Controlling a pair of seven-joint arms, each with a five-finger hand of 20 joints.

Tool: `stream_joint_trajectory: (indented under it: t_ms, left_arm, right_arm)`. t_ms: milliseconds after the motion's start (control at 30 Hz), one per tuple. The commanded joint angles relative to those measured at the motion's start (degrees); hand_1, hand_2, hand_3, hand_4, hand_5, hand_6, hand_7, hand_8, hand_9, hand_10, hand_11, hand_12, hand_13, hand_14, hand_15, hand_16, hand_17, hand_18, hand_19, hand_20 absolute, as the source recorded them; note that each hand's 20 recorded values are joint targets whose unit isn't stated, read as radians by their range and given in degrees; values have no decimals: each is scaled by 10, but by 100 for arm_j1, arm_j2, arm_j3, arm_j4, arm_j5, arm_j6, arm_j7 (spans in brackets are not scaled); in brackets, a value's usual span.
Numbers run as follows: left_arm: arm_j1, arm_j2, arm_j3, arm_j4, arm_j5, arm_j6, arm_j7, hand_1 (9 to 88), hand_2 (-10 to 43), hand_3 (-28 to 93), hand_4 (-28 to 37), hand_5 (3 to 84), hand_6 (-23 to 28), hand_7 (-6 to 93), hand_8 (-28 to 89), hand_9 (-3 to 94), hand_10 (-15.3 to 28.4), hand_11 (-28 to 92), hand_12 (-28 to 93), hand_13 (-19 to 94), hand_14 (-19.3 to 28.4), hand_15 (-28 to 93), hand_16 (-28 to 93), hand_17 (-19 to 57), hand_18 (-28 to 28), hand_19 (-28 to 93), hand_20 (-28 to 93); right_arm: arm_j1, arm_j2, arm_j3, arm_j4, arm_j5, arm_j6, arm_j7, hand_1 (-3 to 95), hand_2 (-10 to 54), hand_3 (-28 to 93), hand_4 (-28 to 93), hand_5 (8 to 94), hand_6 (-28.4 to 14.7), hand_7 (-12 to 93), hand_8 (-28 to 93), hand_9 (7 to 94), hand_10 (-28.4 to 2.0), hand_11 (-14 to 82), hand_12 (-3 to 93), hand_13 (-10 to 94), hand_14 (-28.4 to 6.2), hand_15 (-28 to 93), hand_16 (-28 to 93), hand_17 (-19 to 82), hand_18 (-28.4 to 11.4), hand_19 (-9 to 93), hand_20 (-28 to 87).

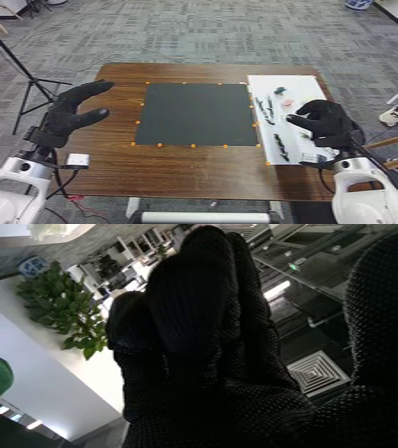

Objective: Arrange flowers

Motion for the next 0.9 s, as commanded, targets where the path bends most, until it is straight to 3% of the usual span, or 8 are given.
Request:
stream_joint_trajectory:
  t_ms: [33,167,300,467,700,900]
  left_arm:
    - [186,6,65,8,-165,341,-47,359,-95,553,-262,382,10,165,-73,307,92,105,165,228,131,44,73,-33,109,-3,158]
    - [240,-2,51,83,-160,580,-92,360,-95,552,-261,388,12,171,-75,319,98,121,160,238,129,50,74,-27,108,-1,160]
    - [323,-38,13,87,-201,480,-172,356,-95,559,-258,393,13,178,-78,324,98,135,159,241,130,63,75,-26,108,6,164]
    - [284,-16,-1,81,-239,505,-174,355,-95,562,-257,395,15,181,-79,324,98,140,156,241,131,67,72,-25,109,8,163]
    - [451,-55,-112,-23,-252,487,-199,354,-95,564,-255,397,15,183,-80,325,98,143,155,241,132,74,70,-25,110,9,163]
    - [472,-81,-115,-63,-256,492,-192,353,-95,567,-254,398,15,183,-80,325,98,142,154,241,132,76,69,-26,110,10,164]
  right_arm:
    - [-6,-4,-68,68,-441,-39,195,288,-95,602,-186,599,-54,401,-72,743,-142,451,364,887,-37,538,330,589,-148,929,430]
    - [299,26,-348,165,-573,-211,529,287,-95,595,-188,595,-52,433,-78,745,-140,472,384,897,-33,548,339,606,-145,932,455]
    - [315,51,-378,143,-848,-635,674,276,-95,578,-198,561,-63,483,-75,738,-141,500,414,896,-30,580,353,616,-149,932,514]
    - [359,142,-398,140,-1461,-1303,823,269,-95,560,-200,530,-74,555,-69,739,-139,531,440,903,-20,611,366,634,-151,932,575]
    - [482,349,-688,263,-2040,-2172,987,263,-95,557,-202,528,-80,572,-68,753,-134,536,446,914,-14,618,374,649,-147,932,598]
    - [766,509,-1092,568,-2257,-2519,1147,270,-95,552,-199,536,-81,573,-67,773,-128,532,446,927,-11,616,374,665,-139,932,600]
